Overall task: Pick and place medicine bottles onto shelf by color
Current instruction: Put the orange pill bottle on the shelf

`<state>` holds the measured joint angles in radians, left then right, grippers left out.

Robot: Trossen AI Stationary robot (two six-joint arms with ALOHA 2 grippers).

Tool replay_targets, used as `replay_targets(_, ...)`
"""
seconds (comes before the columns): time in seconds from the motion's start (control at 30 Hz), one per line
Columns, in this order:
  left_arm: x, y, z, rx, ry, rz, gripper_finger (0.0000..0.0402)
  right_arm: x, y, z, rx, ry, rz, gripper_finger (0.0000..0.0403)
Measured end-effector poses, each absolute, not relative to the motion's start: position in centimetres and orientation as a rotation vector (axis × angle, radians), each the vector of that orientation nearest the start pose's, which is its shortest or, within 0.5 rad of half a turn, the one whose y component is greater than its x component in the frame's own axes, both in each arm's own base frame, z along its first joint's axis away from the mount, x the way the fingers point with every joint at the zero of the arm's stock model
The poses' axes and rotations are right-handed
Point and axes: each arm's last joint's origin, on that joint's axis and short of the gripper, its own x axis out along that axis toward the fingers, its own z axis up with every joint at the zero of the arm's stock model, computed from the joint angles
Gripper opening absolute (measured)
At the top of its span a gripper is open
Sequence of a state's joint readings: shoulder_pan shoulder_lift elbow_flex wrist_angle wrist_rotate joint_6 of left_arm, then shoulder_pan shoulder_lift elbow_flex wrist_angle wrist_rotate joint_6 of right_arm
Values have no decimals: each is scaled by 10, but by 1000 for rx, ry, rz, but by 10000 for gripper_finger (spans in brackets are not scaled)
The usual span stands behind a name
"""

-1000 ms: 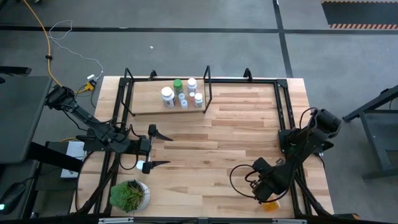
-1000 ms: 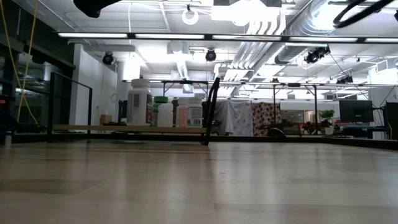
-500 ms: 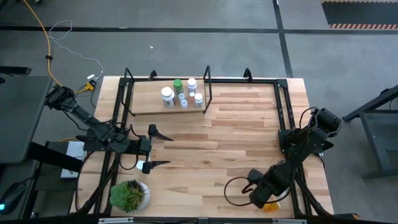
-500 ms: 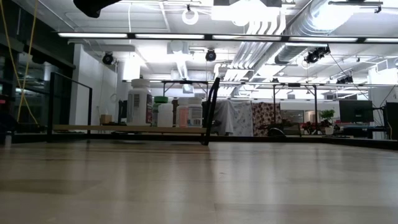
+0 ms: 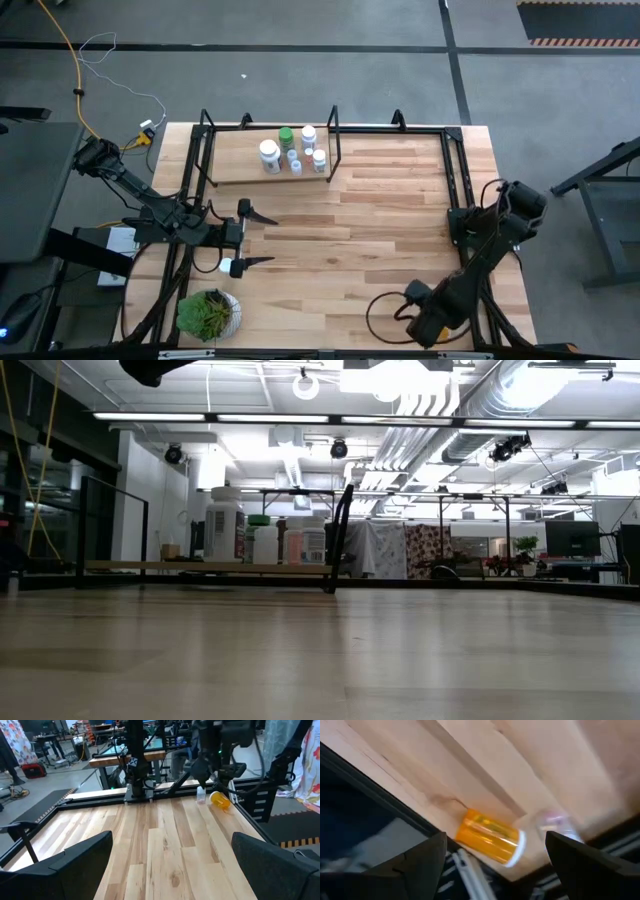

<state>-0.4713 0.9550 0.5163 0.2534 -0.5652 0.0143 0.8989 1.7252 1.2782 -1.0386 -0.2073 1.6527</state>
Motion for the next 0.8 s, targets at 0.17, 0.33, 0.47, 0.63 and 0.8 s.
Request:
replay_targets(0.17, 190, -79, 252, 96, 162, 93, 400, 208, 271, 226, 400, 1661, -480, 330)
replay_targets(0.33, 190, -79, 252, 69, 161, 95, 400, 209, 305, 215, 124, 1750, -382, 330)
replay_targets(0.47, 190, -79, 252, 70, 162, 95, 400, 204, 327, 202, 3, 1805, -248, 330)
replay_targets(0.63, 190, -80, 252, 79, 162, 94, 400, 202, 335, 190, -57, 1823, -211, 330)
replay_targets(0.8, 190, -80, 252, 86, 163, 92, 400, 200, 332, 180, -108, 1856, -160, 330)
